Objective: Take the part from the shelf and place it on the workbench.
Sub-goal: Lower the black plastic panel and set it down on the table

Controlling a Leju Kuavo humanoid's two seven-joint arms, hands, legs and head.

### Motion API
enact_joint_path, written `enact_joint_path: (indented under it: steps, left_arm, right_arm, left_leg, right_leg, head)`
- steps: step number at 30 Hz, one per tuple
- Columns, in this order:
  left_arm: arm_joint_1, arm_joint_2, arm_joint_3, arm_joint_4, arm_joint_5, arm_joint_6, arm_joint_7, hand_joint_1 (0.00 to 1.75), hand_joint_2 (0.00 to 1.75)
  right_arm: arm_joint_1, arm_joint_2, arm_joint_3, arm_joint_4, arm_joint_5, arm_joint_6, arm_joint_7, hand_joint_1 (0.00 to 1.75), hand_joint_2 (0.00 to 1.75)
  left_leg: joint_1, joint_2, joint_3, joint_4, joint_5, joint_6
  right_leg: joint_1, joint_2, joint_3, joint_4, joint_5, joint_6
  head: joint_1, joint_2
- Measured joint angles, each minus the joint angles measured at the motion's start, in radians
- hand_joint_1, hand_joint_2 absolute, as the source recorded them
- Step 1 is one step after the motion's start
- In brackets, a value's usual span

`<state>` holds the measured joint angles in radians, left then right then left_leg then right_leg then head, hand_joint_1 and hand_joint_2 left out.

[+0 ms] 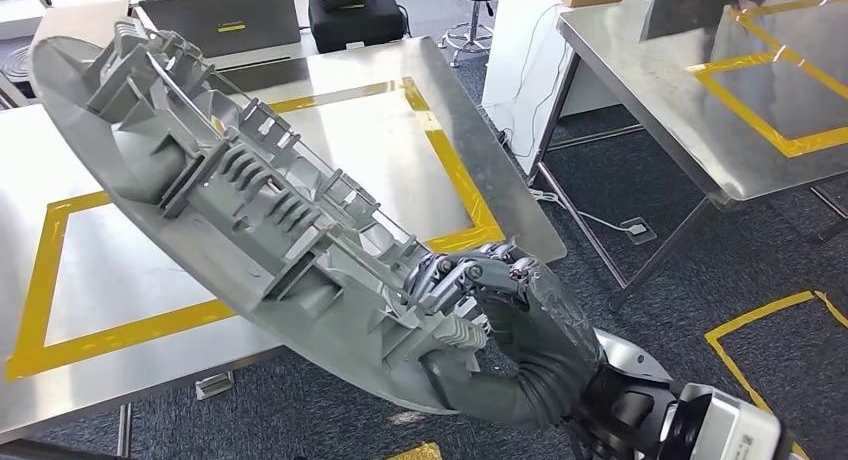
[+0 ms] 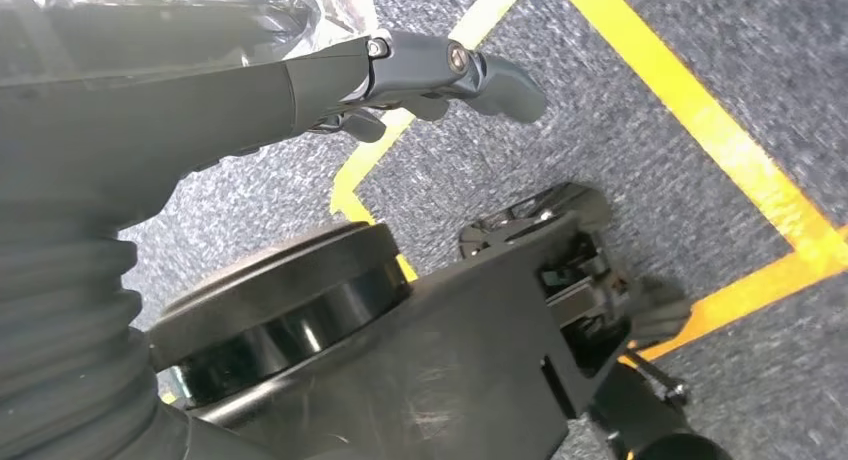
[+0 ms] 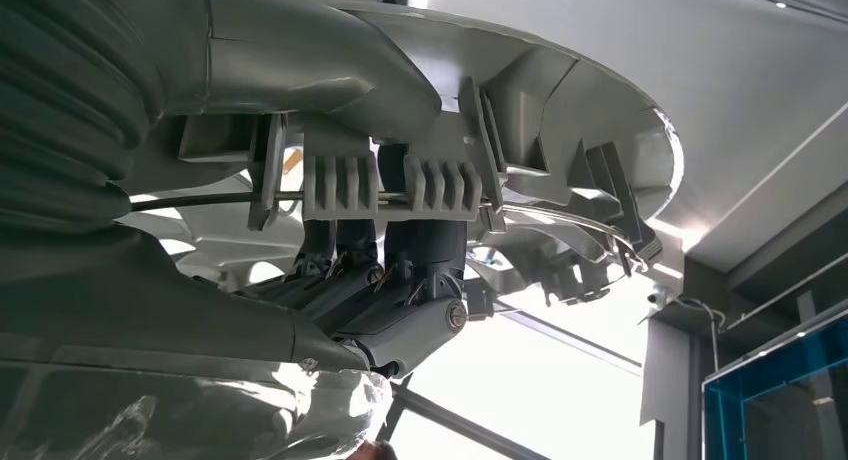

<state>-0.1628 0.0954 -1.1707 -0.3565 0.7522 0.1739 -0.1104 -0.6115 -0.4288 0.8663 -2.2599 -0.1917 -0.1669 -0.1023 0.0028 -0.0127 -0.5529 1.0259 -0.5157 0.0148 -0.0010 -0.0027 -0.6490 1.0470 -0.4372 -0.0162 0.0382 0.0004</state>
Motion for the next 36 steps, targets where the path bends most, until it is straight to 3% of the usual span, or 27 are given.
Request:
enact_joint_path:
  steps: [3, 5, 8, 9, 10, 11, 13, 15, 18, 20, 21, 24, 25, 26, 28, 30, 34, 36]
  left_arm:
    - [-0.001, 0.000, 0.000, -0.002, -0.001, 0.000, 0.000, 0.00, 1.75]
    - [-0.002, 0.000, 0.000, -0.003, -0.001, -0.001, 0.000, 0.00, 1.75]
    - [-0.001, 0.001, 0.000, -0.003, -0.001, 0.000, 0.000, 0.00, 1.75]
    - [0.000, 0.001, -0.001, -0.003, -0.001, 0.000, 0.001, 0.00, 1.75]
    - [0.002, 0.001, -0.001, -0.003, -0.001, 0.000, 0.001, 0.00, 1.75]
    - [0.002, 0.001, -0.001, -0.004, -0.001, 0.000, 0.002, 0.00, 1.75]
    - [0.003, 0.001, -0.001, -0.004, -0.001, 0.000, 0.002, 0.00, 1.75]
    - [0.002, 0.001, -0.001, -0.004, -0.001, 0.000, 0.002, 0.00, 1.75]
    - [0.002, 0.002, -0.001, -0.005, -0.001, 0.000, 0.002, 0.00, 1.75]
    - [0.002, 0.002, -0.001, -0.005, -0.001, 0.002, 0.002, 0.00, 1.75]
    - [0.001, 0.002, -0.001, -0.005, -0.001, 0.003, 0.002, 0.00, 1.75]
    - [-0.001, 0.001, -0.001, -0.005, -0.001, 0.003, 0.002, 0.00, 1.75]
    - [0.000, 0.001, -0.001, -0.005, -0.001, 0.003, 0.002, 0.00, 1.75]
    - [0.001, 0.001, -0.001, -0.005, -0.001, 0.003, 0.002, 0.00, 1.75]
    - [0.001, 0.001, -0.001, -0.005, -0.001, 0.003, 0.002, 0.00, 1.75]
    - [0.000, 0.001, -0.001, -0.005, -0.002, 0.004, 0.002, 0.00, 1.75]
    - [-0.001, 0.001, -0.001, -0.006, -0.003, 0.005, 0.002, 0.00, 1.75]
    - [-0.002, 0.002, -0.001, -0.008, -0.003, 0.005, 0.002, 0.00, 1.75]
  right_arm:
    - [-0.001, -0.001, -0.001, -0.001, 0.000, 0.000, 0.000, 1.75, 1.75]
    - [-0.002, -0.001, -0.001, -0.001, 0.000, 0.000, 0.000, 1.75, 1.75]
    - [-0.002, -0.001, 0.000, -0.001, 0.000, 0.000, 0.000, 1.75, 1.75]
    - [-0.002, -0.001, 0.000, -0.001, 0.000, 0.000, 0.000, 1.75, 1.75]
    - [-0.001, -0.001, 0.001, -0.001, 0.000, 0.000, 0.000, 1.75, 1.75]
    - [-0.001, -0.001, 0.001, -0.001, 0.000, 0.001, 0.000, 1.75, 1.75]
    - [-0.001, -0.001, 0.001, -0.001, 0.000, 0.001, 0.000, 1.75, 1.75]
    - [-0.002, -0.001, 0.001, -0.001, 0.000, 0.001, 0.000, 1.75, 1.75]
    - [-0.002, -0.001, 0.000, -0.001, 0.000, 0.001, 0.001, 1.75, 1.75]
    - [-0.003, -0.001, 0.000, -0.001, 0.000, 0.001, 0.001, 1.75, 1.75]
    - [-0.004, -0.001, -0.001, -0.001, 0.000, 0.001, 0.001, 1.75, 1.75]
    - [-0.002, -0.001, 0.000, -0.001, 0.000, 0.001, 0.001, 1.75, 1.75]
    - [-0.001, -0.001, 0.000, -0.001, 0.000, 0.001, 0.001, 1.75, 1.75]
    - [0.000, -0.001, 0.001, -0.001, 0.000, 0.001, 0.001, 1.75, 1.75]
    - [0.000, -0.001, 0.001, -0.001, 0.000, 0.001, 0.001, 1.75, 1.75]
    - [-0.001, -0.001, 0.001, -0.001, 0.000, 0.001, 0.002, 1.75, 1.75]
    - [-0.002, -0.002, 0.000, -0.001, 0.000, 0.000, 0.004, 1.75, 1.75]
    - [-0.002, -0.001, 0.000, -0.001, 0.000, -0.002, 0.004, 1.75, 1.75]
  left_leg:
    - [0.002, 0.002, 0.001, -0.003, -0.006, -0.017]
    - [0.003, 0.002, -0.008, 0.027, -0.028, -0.028]
    - [0.006, 0.003, -0.088, 0.193, -0.091, -0.042]
    - [0.008, 0.003, -0.116, 0.238, -0.097, -0.046]
    - [0.010, 0.003, -0.131, 0.252, -0.083, -0.049]
    - [0.011, 0.003, -0.130, 0.231, -0.053, -0.051]
    - [0.014, 0.004, -0.094, 0.125, 0.023, -0.052]
    - [0.011, 0.004, -0.057, 0.040, 0.048, -0.041]
    - [0.008, 0.003, -0.045, 0.013, 0.034, -0.014]
    - [0.010, 0.002, -0.040, 0.006, 0.034, -0.002]
    - [0.012, 0.003, -0.037, 0.004, 0.034, 0.003]
    - [0.008, 0.003, -0.031, 0.004, 0.027, 0.013]
    - [0.007, 0.002, -0.028, 0.004, 0.024, 0.015]
    - [0.006, 0.001, -0.024, 0.004, 0.021, 0.015]
    - [0.004, -0.001, -0.012, 0.004, 0.012, 0.012]
    - [0.001, -0.002, -0.007, 0.006, 0.004, 0.004]
    - [0.003, 0.000, -0.002, 0.003, -0.006, -0.020]
    - [0.004, 0.001, -0.019, 0.050, -0.036, -0.029]
  right_leg:
    - [0.001, 0.003, 0.011, -0.021, -0.011, -0.008]
    - [-0.004, 0.002, 0.026, -0.035, -0.013, -0.015]
    - [-0.006, 0.000, 0.043, -0.040, -0.022, -0.024]
    - [-0.006, 0.000, 0.048, -0.039, -0.026, -0.024]
    - [-0.007, 0.001, 0.053, -0.037, -0.031, -0.023]
    - [-0.008, 0.002, 0.060, -0.035, -0.037, -0.021]
    - [-0.010, 0.003, 0.073, -0.030, -0.050, -0.013]
    - [-0.009, 0.005, 0.076, -0.024, -0.059, -0.002]
    - [-0.009, 0.004, 0.070, -0.023, -0.062, 0.016]
    - [-0.012, 0.004, 0.060, 0.002, -0.078, 0.025]
    - [-0.012, 0.004, 0.040, 0.042, -0.097, 0.029]
    - [-0.012, 0.004, -0.064, 0.218, -0.152, 0.032]
    - [-0.012, 0.004, -0.086, 0.244, -0.145, 0.031]
    - [-0.012, 0.004, -0.089, 0.230, -0.120, 0.028]
    - [-0.009, 0.004, -0.049, 0.118, -0.041, 0.019]
    - [-0.004, 0.004, -0.006, 0.015, -0.003, 0.009]
    - [-0.001, 0.007, 0.015, -0.023, -0.013, -0.006]
    - [-0.006, 0.005, 0.031, -0.035, -0.015, -0.016]
  head:
    - [0.002, 0.000]
    - [-0.002, 0.000]
    - [-0.012, 0.000]
    - [-0.014, 0.000]
    - [-0.015, 0.000]
    - [-0.017, 0.000]
    - [-0.020, 0.000]
    - [-0.025, 0.000]
    - [-0.025, 0.000]
    - [-0.021, 0.000]
    - [-0.017, 0.000]
    - [-0.006, 0.000]
    - [-0.003, 0.000]
    - [-0.001, 0.000]
    - [0.003, 0.000]
    - [0.005, 0.000]
    - [0.004, 0.000]
    - [-0.001, 0.000]
